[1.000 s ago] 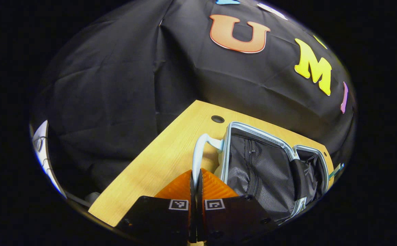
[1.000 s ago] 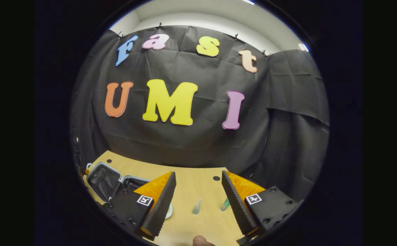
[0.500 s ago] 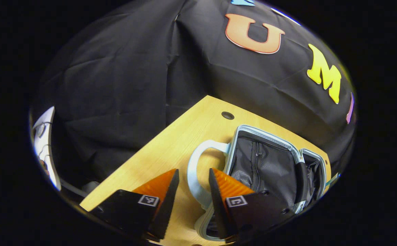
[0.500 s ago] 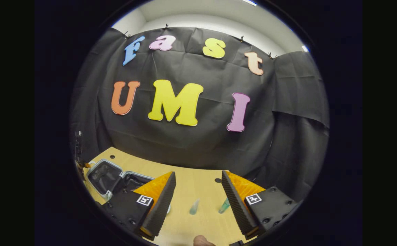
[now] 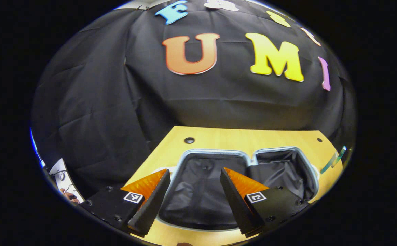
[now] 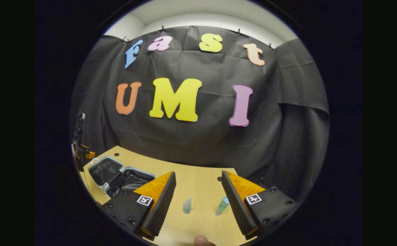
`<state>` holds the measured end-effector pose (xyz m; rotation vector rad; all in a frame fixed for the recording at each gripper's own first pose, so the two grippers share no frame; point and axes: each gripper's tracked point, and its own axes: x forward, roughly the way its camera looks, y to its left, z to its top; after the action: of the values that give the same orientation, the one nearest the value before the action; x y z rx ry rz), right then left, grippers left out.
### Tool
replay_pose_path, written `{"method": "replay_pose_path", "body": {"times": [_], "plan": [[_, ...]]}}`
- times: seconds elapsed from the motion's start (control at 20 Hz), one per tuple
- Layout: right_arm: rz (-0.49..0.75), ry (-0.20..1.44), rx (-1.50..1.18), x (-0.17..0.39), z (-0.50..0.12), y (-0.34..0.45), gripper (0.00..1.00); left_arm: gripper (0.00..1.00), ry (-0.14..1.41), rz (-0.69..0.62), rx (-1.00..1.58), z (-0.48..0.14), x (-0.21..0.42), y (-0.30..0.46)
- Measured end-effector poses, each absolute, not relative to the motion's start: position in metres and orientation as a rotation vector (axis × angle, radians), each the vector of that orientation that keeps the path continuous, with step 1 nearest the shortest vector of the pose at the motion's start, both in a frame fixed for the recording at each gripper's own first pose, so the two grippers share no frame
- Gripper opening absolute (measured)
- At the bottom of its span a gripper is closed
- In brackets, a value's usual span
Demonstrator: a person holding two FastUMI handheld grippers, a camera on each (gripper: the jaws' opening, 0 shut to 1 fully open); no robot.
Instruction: First open the suitcase, pack the skin care products into it, and then close the suitcase.
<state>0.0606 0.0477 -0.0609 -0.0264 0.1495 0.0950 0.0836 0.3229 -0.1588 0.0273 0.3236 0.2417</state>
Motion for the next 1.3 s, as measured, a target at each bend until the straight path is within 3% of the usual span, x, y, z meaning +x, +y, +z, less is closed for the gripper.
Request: {"method": "replay_pose_path", "body": {"times": [0.15, 0.75, 1.3], "plan": [[0.109, 0.16, -0.023, 0.067, -0.068, 0.024, 0.8, 0.99, 0.331, 0.176, 0.105, -0.163, 0.093, 0.252], [0.117, 0.221, -0.028, 0.09, -0.111, -0.084, 0.8, 0.99, 0.424, -0.205, 0.11, -0.224, 0.115, -0.05], [0.063, 0.38, -0.067, 0.092, -0.183, -0.136, 0.78, 1.0, 0.559, -0.329, 0.084, -0.31, 0.169, -0.165]]}}
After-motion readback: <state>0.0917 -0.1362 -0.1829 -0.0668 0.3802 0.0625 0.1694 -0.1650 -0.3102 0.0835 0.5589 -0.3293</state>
